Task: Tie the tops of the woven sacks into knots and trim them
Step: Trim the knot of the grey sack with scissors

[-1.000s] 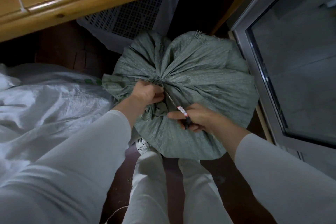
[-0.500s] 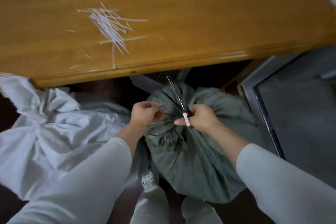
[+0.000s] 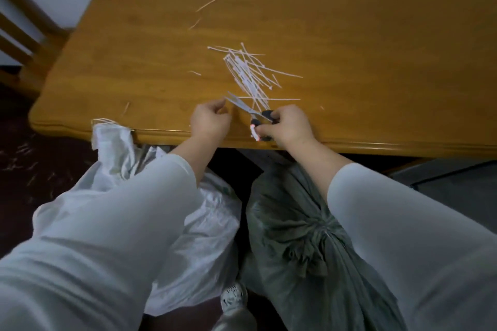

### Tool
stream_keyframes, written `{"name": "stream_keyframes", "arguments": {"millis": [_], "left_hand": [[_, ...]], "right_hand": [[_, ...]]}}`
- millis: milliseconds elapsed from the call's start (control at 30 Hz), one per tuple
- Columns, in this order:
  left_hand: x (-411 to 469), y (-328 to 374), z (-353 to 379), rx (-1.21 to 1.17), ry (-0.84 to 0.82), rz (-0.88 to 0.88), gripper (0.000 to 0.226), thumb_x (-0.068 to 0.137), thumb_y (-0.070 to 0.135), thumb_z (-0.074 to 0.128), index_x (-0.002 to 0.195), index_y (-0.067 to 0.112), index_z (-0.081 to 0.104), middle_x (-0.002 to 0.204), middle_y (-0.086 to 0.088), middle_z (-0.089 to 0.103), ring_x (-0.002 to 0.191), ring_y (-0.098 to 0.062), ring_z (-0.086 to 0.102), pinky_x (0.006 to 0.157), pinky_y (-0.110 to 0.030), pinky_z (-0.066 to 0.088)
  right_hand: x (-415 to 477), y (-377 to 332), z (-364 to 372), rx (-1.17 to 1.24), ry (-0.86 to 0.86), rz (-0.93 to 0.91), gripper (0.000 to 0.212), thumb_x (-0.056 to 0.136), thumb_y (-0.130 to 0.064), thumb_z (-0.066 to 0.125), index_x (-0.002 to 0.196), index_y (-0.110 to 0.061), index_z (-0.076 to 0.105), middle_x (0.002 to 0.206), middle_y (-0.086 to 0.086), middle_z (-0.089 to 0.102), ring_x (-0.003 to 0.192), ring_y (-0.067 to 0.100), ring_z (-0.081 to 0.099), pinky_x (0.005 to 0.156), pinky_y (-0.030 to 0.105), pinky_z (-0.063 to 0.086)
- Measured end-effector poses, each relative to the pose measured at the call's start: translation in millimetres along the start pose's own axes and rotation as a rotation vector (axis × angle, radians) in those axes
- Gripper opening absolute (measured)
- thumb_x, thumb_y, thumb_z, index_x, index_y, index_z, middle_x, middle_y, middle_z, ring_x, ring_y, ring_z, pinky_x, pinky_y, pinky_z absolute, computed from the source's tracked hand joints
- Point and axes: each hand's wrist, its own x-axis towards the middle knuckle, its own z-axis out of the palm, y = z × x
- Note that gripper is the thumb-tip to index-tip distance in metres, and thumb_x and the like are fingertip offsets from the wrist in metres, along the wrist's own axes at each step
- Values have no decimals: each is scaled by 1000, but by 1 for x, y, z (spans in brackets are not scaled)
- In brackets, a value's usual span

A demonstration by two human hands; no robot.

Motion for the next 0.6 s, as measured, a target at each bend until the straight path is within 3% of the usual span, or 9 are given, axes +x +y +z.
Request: {"name": "stream_keyframes", "arguments": {"millis": [67,133,200,367,500,600], "left_hand": [[10,-4,-7,28,-10,6,43,85,8,61,129,7,58,124,-13,63,117,-25,58,103,-33,44],[17,-9,-13,24,1,5,40,86,10,62,125,5,60,122,-13,64,117,-25,58,103,-33,44],[22,-14,-17,33,19,-6,36,87,16,62,122,5,63,123,-10,64,118,-24,57,103,-33,44],[30,-21,-22,108,19,55,25,85,20,67,106,6,72,119,-5,66,113,-21,60,97,-28,45],[23,-19,-21,157,70,91,14,80,28,72,83,15,71,96,-2,72,94,-20,65,81,-26,46],[17,-15,-15,127,54,89,25,83,38,67,83,14,68,90,-3,70,89,-22,64,73,-26,44]], "right_hand": [[16,-14,8,-37,36,-32,24,82,-32,68,86,-8,66,75,6,59,73,24,56,48,30,31],[29,-24,15,-92,63,-50,41,85,-35,66,118,-11,63,107,9,67,90,26,63,58,29,39],[40,-31,21,-160,64,-58,47,87,-36,63,128,-14,58,124,8,63,104,26,62,69,30,47],[53,-39,31,-334,86,-45,41,91,-35,59,127,-18,57,124,10,59,106,28,60,68,27,40],[55,-40,35,-428,147,-57,37,93,-35,57,125,-18,58,122,13,55,105,30,58,71,30,42],[54,-39,34,-493,134,-50,31,96,-27,53,122,-9,57,122,14,46,100,32,57,71,32,38]]}}
